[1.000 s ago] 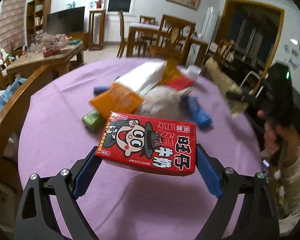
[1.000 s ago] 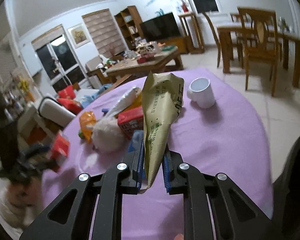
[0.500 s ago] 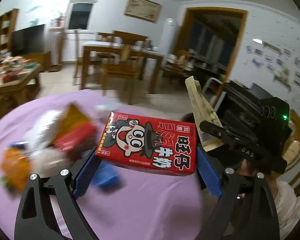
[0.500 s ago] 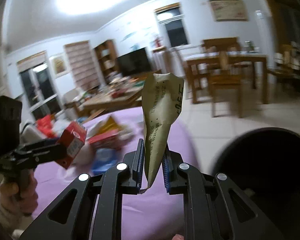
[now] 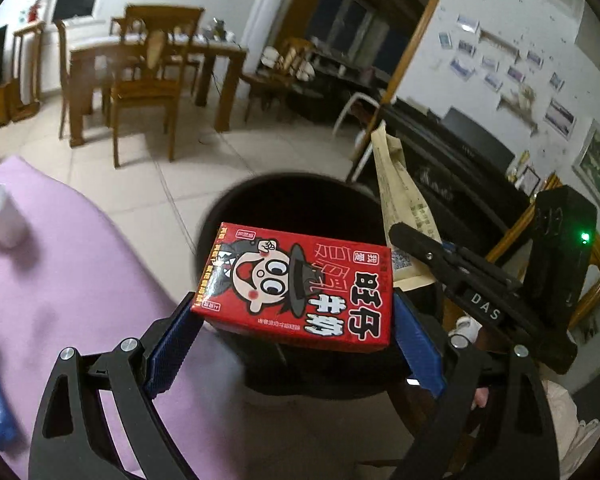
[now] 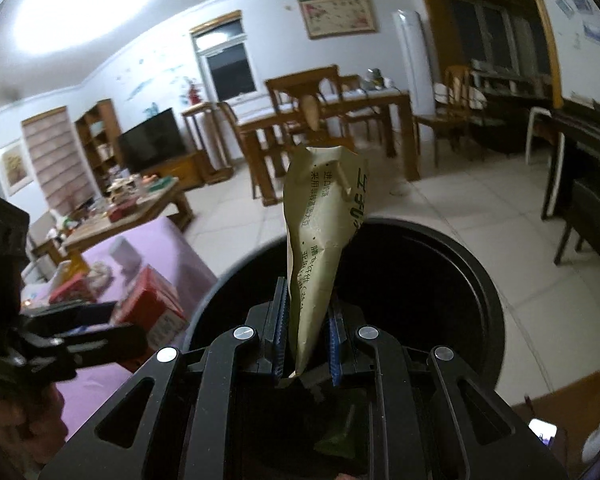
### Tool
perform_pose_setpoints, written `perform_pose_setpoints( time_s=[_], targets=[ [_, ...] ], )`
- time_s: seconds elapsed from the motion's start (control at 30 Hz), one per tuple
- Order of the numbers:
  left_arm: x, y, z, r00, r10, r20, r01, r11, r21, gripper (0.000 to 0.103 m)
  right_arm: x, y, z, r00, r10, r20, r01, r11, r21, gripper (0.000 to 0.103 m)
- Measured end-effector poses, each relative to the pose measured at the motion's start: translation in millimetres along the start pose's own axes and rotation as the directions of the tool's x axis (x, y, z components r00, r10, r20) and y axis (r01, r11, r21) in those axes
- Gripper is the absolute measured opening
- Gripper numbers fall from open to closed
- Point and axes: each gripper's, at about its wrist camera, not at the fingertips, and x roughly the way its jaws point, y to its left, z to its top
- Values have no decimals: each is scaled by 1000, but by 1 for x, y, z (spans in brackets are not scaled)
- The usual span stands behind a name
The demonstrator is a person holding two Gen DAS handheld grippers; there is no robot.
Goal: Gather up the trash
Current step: 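Move both items over the bin and open both tools to release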
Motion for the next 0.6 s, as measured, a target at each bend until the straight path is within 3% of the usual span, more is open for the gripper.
perform_pose_setpoints(
  time_s=[0.07, 0.27, 0.5, 0.6],
  targets=[
    [16, -3, -1, 999, -22, -46, 21, 1000, -16, 90, 2, -10, -6, 1000, -9, -7, 9, 1000, 21, 17],
    [26, -7, -5, 997, -18, -79, 17, 1000, -15, 90, 16, -33, -11, 1000, -10, -24, 12, 998, 61, 17],
    [41, -8, -1, 991, -30, -129, 30, 1000, -8, 90, 25, -35, -8, 999, -13, -36, 16, 997, 79, 17],
    [44, -9, -2, 989, -31, -147, 31, 1000, -3, 91, 25, -31, -5, 999, -9, -36, 11, 997, 76, 22]
  ],
)
